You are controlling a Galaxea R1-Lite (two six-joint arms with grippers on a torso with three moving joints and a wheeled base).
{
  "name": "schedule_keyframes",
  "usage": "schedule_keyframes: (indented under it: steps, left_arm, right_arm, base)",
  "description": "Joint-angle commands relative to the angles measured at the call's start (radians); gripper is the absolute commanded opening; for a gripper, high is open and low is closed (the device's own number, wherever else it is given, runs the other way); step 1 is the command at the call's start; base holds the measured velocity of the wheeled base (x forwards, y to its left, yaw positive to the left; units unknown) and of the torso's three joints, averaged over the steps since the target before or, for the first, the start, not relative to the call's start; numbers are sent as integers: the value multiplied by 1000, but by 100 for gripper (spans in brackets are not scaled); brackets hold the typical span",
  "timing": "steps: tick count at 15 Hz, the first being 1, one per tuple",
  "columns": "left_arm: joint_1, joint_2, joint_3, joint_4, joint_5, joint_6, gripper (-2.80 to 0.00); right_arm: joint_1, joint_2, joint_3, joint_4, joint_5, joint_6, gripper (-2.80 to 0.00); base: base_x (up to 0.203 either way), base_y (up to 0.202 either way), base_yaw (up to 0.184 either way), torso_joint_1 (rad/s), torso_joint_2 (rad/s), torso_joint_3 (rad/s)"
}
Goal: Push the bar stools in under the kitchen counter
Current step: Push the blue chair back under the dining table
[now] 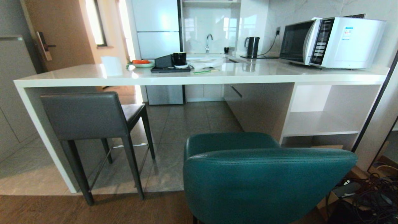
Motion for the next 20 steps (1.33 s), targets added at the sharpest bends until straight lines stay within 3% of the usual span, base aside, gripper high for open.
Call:
schedule_keyframes:
  steps: [1,4,8,10,14,16,20]
  left_arm:
    - [-1,100,-61,-9,-8,-8,-280]
    - [-6,390,-108,-167,-20,-28,-280]
    - [-65,866,-122,-535,-14,-37,-280]
    - [-157,1069,-125,-706,35,-45,-280]
    - [-448,1379,-111,-1050,244,-65,-280]
    - [-490,1453,-101,-1158,309,-70,-280]
    - [-491,1468,-76,-1187,317,-78,-280]
  right_arm:
    - [1,40,-44,-5,6,1,-280]
    - [20,278,-114,-101,12,42,-280]
    - [31,696,-129,-379,13,68,-280]
    - [26,931,-127,-588,13,75,-280]
    - [-21,1242,-63,-1031,17,88,-280]
    - [-28,1254,-63,-1051,48,93,-280]
    - [-27,1309,-70,-1078,57,93,-280]
  base:
    - [0,0,0,0,0,0]
    - [0,0,0,0,0,0]
    - [0,0,0,0,0,0]
    - [0,0,0,0,0,0]
    - [0,0,0,0,0,0]
    - [0,0,0,0,0,0]
    - [0,0,0,0,0,0]
